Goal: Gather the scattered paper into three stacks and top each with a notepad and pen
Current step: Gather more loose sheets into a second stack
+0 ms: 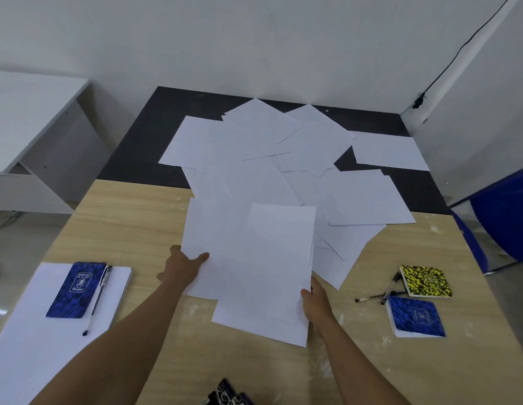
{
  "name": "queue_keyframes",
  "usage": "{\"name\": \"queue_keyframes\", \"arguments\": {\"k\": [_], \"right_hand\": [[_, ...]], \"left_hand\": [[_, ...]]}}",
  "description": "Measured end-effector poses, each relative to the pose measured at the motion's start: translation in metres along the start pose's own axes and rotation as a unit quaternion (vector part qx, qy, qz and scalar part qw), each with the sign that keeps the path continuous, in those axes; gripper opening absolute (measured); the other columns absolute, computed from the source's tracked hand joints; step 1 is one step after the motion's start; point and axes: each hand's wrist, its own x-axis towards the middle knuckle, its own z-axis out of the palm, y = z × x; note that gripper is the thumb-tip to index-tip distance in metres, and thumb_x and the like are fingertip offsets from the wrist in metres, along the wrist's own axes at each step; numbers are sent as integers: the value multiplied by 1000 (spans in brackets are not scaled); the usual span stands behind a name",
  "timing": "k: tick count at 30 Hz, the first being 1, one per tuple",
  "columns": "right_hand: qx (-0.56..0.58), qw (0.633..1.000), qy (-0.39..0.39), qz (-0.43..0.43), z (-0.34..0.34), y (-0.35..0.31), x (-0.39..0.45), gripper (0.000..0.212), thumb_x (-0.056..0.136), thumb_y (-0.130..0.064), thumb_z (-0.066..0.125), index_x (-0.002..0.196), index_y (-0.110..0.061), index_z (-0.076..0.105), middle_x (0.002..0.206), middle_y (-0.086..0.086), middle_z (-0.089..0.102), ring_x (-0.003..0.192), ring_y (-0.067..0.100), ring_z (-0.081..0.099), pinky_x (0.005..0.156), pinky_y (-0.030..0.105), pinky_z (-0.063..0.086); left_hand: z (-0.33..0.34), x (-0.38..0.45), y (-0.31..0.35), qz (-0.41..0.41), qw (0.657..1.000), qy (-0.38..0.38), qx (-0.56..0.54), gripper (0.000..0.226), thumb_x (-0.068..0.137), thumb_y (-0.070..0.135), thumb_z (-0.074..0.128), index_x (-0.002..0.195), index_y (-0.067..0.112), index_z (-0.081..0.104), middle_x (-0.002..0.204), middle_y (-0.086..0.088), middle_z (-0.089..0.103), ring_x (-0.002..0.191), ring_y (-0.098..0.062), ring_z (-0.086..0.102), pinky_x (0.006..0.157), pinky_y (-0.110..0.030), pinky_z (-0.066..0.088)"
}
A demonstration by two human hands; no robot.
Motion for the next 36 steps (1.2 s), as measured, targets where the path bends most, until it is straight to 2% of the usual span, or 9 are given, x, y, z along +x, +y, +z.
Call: {"name": "queue_keyframes", "arguments": {"k": [3, 5, 10, 14, 20, 23, 26, 29, 36], "right_hand": [[-7, 1000, -27, -1, -3, 0, 0, 42, 94, 5, 38, 129, -13, 54, 111, -5, 59, 108, 18, 57, 86, 22, 41], [-11, 999, -41, 3, -5, 1, 2, 42, 96, 4, 38, 131, -14, 53, 112, -6, 59, 107, 16, 57, 86, 21, 41], [-19, 998, -57, 15, -8, 1, 9, 42, 97, 1, 39, 133, -16, 53, 118, -5, 61, 105, 13, 57, 90, 24, 43], [-22, 998, -53, 24, -7, 2, 12, 40, 98, 1, 40, 132, -14, 54, 113, -8, 60, 105, 12, 56, 91, 24, 43], [24, 999, 0, 46, -4, 3, 10, 30, 96, 2, 41, 112, -19, 55, 102, -5, 60, 85, 4, 56, 68, 14, 43], [51, 997, 27, 44, 0, 5, 8, 33, 94, 4, 40, 110, -21, 55, 107, -1, 63, 93, 14, 61, 75, 25, 47], [35, 998, 30, 38, 3, 4, 7, 33, 93, 1, 40, 112, -23, 51, 110, -1, 62, 99, 20, 58, 83, 30, 45], [18, 999, 21, 37, 3, 3, 4, 32, 93, 2, 40, 111, -21, 51, 110, 1, 61, 99, 20, 58, 86, 30, 45], [-6, 999, 30, 36, 6, 4, -3, 31, 94, 0, 40, 121, -10, 52, 106, 0, 58, 97, 19, 55, 85, 28, 41]], "left_hand": [[-5, 10, 8, 21, 999, -20, -33, 61, 77, 52, 72, 115, 7, 57, 114, -13, 65, 102, -34, 60, 89, -45, 47], [-6, 16, 15, 34, 998, -20, -38, 55, 79, 46, 72, 112, 4, 60, 111, -14, 65, 99, -34, 61, 79, -39, 47], [-2, 24, 29, 31, 998, -28, -41, 49, 81, 40, 73, 113, 4, 62, 109, -14, 67, 96, -35, 63, 76, -39, 48], [5, 22, 32, 19, 998, -23, -60, 43, 83, 28, 72, 117, 2, 64, 116, -18, 65, 104, -37, 62, 87, -42, 50], [2, 14, 23, 25, 989, -69, -129, 40, 74, 4, 60, 114, -1, 64, 112, -21, 65, 96, -36, 62, 83, -42, 49], [-4, 11, 15, 37, 983, -110, -143, 47, 77, -13, 48, 122, -1, 56, 115, -20, 61, 92, -32, 57, 75, -39, 48], [-8, 5, 11, 32, 973, -134, -185, 37, 82, -6, 58, 118, 2, 58, 111, -18, 62, 82, -27, 59, 68, -32, 47], [-10, -3, 5, 29, 970, -110, -213, 30, 92, 14, 62, 120, 2, 61, 111, -14, 64, 87, -26, 61, 76, -36, 48], [-19, -15, 2, 97, 975, -87, -182, 39, 88, -7, 44, 124, 2, 58, 118, -17, 64, 97, -30, 62, 87, -41, 50]]}}
